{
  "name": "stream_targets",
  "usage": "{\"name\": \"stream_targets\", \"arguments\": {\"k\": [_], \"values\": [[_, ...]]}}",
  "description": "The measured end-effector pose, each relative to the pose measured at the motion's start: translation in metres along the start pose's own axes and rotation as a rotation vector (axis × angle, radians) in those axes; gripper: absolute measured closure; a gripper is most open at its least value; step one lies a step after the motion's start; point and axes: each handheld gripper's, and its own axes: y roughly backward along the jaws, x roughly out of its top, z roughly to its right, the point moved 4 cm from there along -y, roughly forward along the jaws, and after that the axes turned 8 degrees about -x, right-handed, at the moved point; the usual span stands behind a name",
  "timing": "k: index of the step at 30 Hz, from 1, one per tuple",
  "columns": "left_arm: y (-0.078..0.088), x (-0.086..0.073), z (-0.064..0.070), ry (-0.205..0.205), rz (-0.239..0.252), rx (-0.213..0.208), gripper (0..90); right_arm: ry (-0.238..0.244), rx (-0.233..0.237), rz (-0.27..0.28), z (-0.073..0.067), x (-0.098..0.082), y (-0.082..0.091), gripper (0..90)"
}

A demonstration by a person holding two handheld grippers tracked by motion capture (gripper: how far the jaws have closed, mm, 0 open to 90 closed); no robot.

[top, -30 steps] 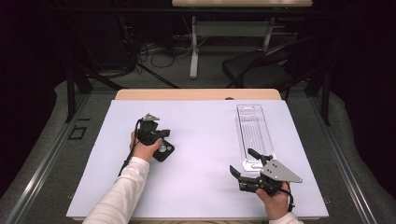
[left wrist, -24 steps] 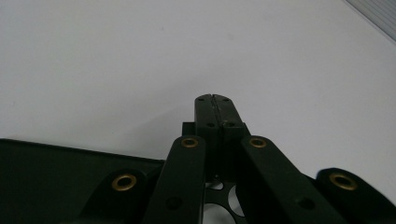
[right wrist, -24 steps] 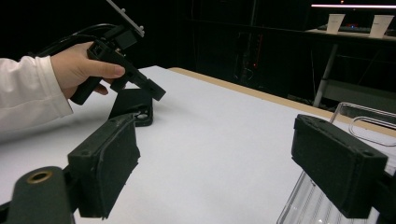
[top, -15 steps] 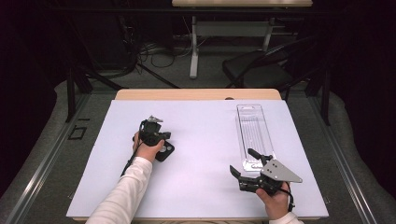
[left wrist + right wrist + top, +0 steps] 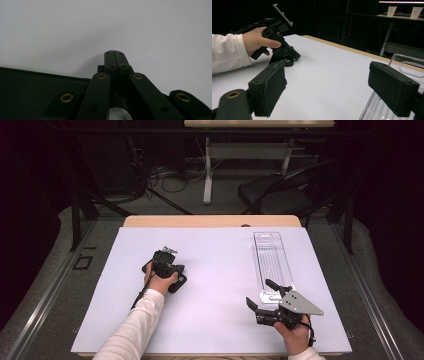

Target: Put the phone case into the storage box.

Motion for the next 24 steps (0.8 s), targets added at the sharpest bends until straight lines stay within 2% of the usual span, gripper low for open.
{"name": "stream_targets", "arguments": {"k": [11, 24], "values": [[-0.001, -0.001, 0.002, 0.004, -0.002, 0.0, 90.0, 0.0, 0.0, 0.0, 0.001, 0.0, 0.0, 13.7], [0.002, -0.007, 0.012, -0.01, -0.029, -0.027, 90.0, -0.002, -0.001, -0.003, 0.001, 0.0, 0.0, 13.7]]}}
